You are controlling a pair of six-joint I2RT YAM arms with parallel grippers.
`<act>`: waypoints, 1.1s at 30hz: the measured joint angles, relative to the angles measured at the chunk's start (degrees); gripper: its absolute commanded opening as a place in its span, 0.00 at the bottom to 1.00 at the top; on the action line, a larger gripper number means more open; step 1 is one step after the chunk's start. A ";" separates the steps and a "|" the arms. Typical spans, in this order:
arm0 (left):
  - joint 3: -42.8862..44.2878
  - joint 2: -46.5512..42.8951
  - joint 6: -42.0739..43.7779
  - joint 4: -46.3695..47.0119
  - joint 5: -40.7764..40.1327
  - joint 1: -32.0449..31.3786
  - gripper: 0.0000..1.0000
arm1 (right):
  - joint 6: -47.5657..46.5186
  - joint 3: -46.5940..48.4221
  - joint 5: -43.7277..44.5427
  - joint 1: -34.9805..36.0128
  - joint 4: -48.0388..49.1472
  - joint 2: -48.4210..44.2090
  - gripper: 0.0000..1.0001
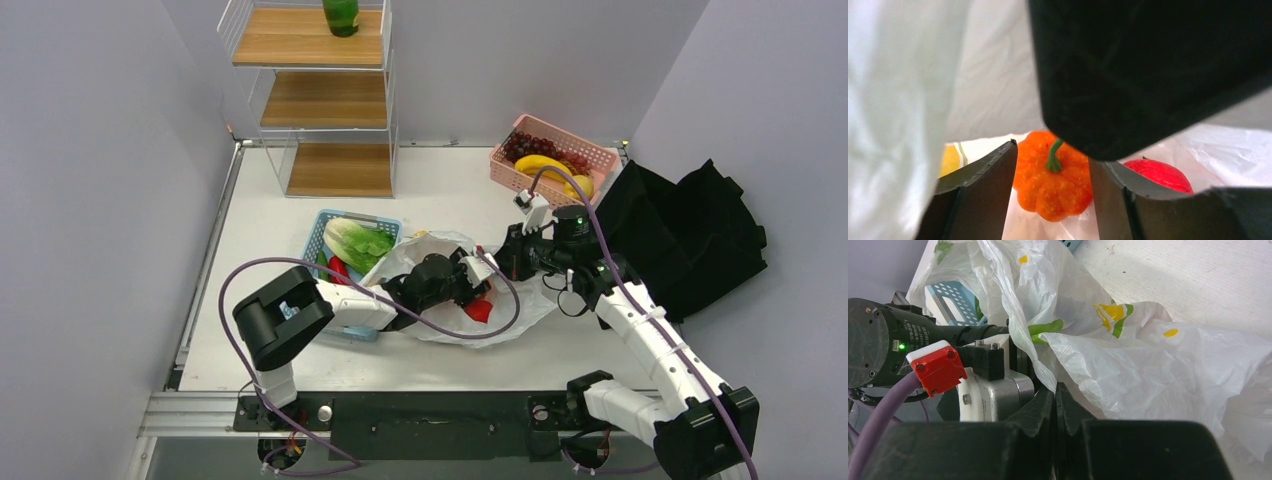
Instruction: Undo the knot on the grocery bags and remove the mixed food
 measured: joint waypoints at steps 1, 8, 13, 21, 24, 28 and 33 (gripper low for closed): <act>0.20 0.42 0.11 0.46 0.00 0.02 0.53 | -0.02 -0.02 0.24 -0.09 0.02 0.00 0.00; 0.79 3.04 1.05 5.16 -0.02 0.37 0.48 | 0.02 -0.07 0.94 -0.66 0.04 0.00 0.00; 1.38 5.11 1.16 8.09 0.17 0.46 0.36 | 0.04 -0.07 1.05 -1.40 -0.31 0.11 0.00; 1.51 6.05 1.62 9.18 0.96 0.83 0.10 | 0.02 -0.07 0.68 -1.88 -0.85 0.76 0.00; 1.33 6.05 1.68 8.94 1.29 1.05 0.00 | -0.02 -0.07 0.13 -2.19 -0.92 1.01 0.00; 0.79 5.31 1.88 8.22 3.17 1.27 0.00 | 0.00 -0.07 -0.92 -2.25 -0.90 1.25 0.00; -0.87 2.16 1.64 5.88 5.64 1.11 0.00 | -0.02 -0.07 -1.92 -2.34 -0.74 1.25 0.00</act>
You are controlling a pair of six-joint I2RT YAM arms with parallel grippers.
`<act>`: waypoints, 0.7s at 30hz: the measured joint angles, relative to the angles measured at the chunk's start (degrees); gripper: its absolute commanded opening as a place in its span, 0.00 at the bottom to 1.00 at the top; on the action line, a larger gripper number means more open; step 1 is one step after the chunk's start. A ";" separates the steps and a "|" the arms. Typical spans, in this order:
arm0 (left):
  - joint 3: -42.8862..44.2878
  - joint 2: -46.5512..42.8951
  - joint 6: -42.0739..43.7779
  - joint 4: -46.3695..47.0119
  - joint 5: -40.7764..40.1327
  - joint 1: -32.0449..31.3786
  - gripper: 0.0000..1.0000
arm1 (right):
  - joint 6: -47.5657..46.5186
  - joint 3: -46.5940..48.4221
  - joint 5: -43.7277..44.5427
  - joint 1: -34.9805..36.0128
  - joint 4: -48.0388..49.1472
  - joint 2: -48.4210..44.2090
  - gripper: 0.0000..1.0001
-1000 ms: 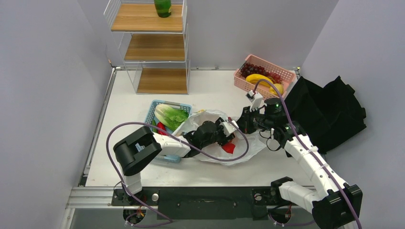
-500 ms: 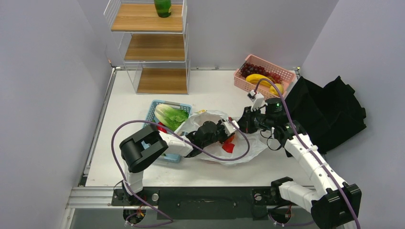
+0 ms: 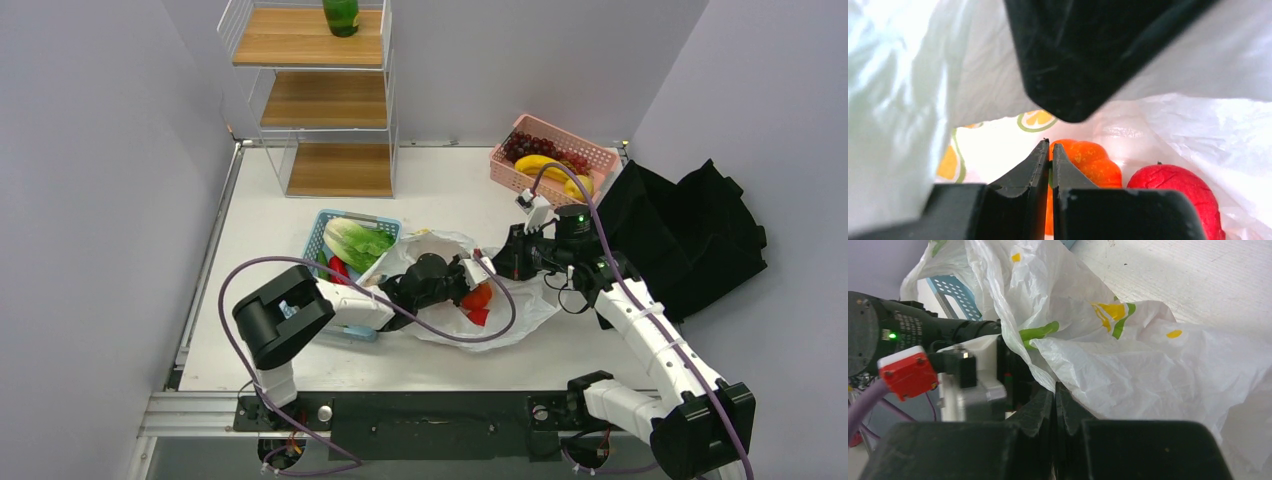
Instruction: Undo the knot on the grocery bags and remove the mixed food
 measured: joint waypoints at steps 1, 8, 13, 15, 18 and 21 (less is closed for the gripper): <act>-0.35 -0.94 -0.11 -0.59 0.48 -0.09 0.00 | 0.02 0.00 -0.13 -0.15 0.00 0.00 0.00; -2.01 -9.09 -0.61 -2.89 3.13 -1.62 0.00 | 0.22 0.00 -0.37 -0.61 0.00 0.00 0.00; -2.23 -16.00 -0.44 -5.53 4.76 -3.21 0.00 | 0.24 0.00 -0.52 -0.85 -0.02 -0.04 0.00; -2.27 -19.28 -0.11 -7.67 5.70 -3.50 0.00 | 0.20 0.00 -0.50 -0.96 -0.04 -0.13 0.00; -2.58 -25.53 0.39 -11.47 6.95 -3.17 0.00 | 0.09 0.00 -0.48 -0.98 -0.09 -0.44 0.00; -2.62 -32.35 0.46 -16.94 7.96 -1.49 0.00 | -0.13 0.00 -0.46 -1.03 -0.11 -0.81 0.00</act>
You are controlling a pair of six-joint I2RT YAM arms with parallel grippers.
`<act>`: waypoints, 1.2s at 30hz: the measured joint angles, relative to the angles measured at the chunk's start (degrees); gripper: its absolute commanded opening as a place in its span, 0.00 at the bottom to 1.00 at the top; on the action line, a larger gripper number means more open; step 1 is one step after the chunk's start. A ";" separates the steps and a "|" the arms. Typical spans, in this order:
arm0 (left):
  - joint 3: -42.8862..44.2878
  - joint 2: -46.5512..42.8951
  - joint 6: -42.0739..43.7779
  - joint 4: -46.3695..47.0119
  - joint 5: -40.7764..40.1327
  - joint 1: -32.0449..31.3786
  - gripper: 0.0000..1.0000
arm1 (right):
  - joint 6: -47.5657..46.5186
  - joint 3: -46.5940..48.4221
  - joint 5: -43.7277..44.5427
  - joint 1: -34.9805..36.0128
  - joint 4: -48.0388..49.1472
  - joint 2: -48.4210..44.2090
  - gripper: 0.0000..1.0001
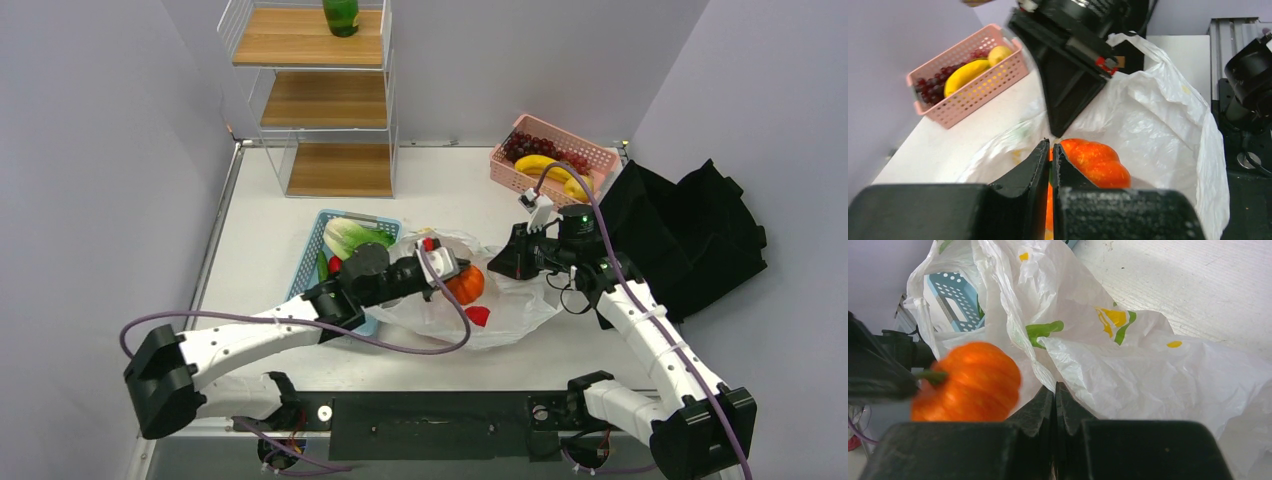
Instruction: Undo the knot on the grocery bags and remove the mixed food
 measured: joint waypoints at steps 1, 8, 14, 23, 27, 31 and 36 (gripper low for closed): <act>0.15 -2.25 -0.13 -2.29 0.15 0.90 0.00 | -0.07 0.00 0.00 0.00 0.02 -0.02 0.00; 7.34 -11.72 -3.91 -21.03 0.81 17.94 0.00 | -0.37 0.02 0.04 0.00 0.09 -0.02 0.00; 4.11 -21.31 -2.71 -34.36 0.90 39.76 0.00 | -0.50 1.31 0.44 0.00 0.44 0.15 0.00; -11.98 -28.48 4.09 -41.55 3.34 51.23 0.00 | 3.43 3.72 0.26 0.70 5.84 2.29 0.00; -16.92 -28.48 6.78 -41.90 3.34 51.74 0.00 | 4.72 4.72 -0.17 2.78 7.63 1.92 0.00; -17.70 -28.65 9.31 -42.03 3.82 51.76 0.39 | 2.99 4.87 0.00 6.84 7.32 -1.38 0.00; -17.53 -31.32 11.43 -44.24 5.42 51.76 0.71 | -2.05 3.04 1.33 13.22 5.79 -8.15 0.00</act>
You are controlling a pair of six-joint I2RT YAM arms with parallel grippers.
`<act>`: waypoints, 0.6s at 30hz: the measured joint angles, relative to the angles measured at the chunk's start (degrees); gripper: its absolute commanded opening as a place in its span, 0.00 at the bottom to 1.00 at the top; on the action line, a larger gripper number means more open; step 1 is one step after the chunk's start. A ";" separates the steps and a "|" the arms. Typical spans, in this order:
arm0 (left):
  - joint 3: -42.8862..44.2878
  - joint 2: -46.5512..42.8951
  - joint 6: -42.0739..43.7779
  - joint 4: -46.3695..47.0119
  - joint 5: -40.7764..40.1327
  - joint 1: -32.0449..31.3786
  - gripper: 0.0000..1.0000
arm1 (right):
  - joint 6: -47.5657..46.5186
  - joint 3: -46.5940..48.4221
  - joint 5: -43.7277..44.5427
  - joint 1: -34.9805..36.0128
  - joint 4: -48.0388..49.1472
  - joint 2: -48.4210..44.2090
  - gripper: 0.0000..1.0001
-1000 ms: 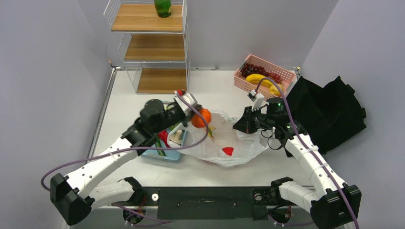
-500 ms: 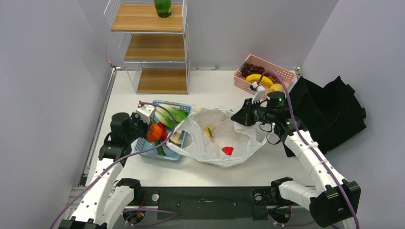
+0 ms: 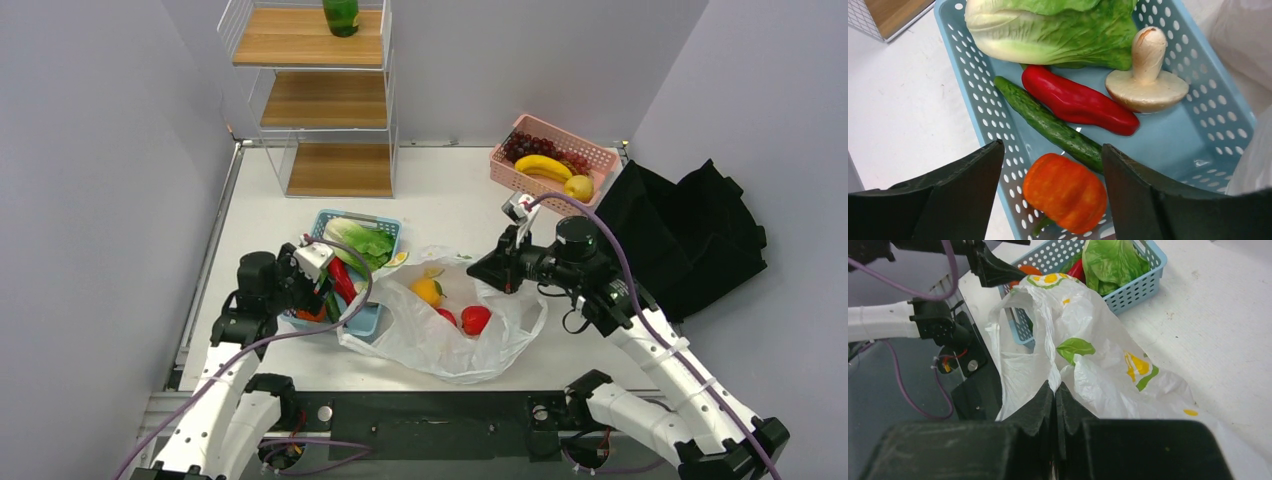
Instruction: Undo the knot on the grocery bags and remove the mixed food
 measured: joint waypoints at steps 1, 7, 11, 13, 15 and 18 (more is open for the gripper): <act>0.44 -0.42 -0.09 -0.92 0.17 0.02 0.72 | -0.85 -0.76 0.42 0.50 -0.20 -0.87 0.00; 13.11 0.48 -1.86 -8.15 6.25 -0.02 0.72 | -4.61 -4.39 2.67 1.55 -2.43 -0.92 0.00; 25.77 2.40 -0.50 -10.56 13.75 -4.57 0.56 | -5.60 -4.94 3.06 1.97 -2.86 0.28 0.00; 29.66 3.52 1.86 -11.96 14.97 -12.81 0.51 | -5.57 -4.94 3.06 2.27 -2.67 1.05 0.00; 30.84 5.40 4.61 -12.96 15.06 -22.80 0.47 | -5.35 -4.94 3.06 2.32 -2.45 1.70 0.00; 30.86 10.45 7.50 -13.42 13.29 -36.02 0.40 | -4.61 -4.94 3.06 2.32 -1.86 2.54 0.00</act>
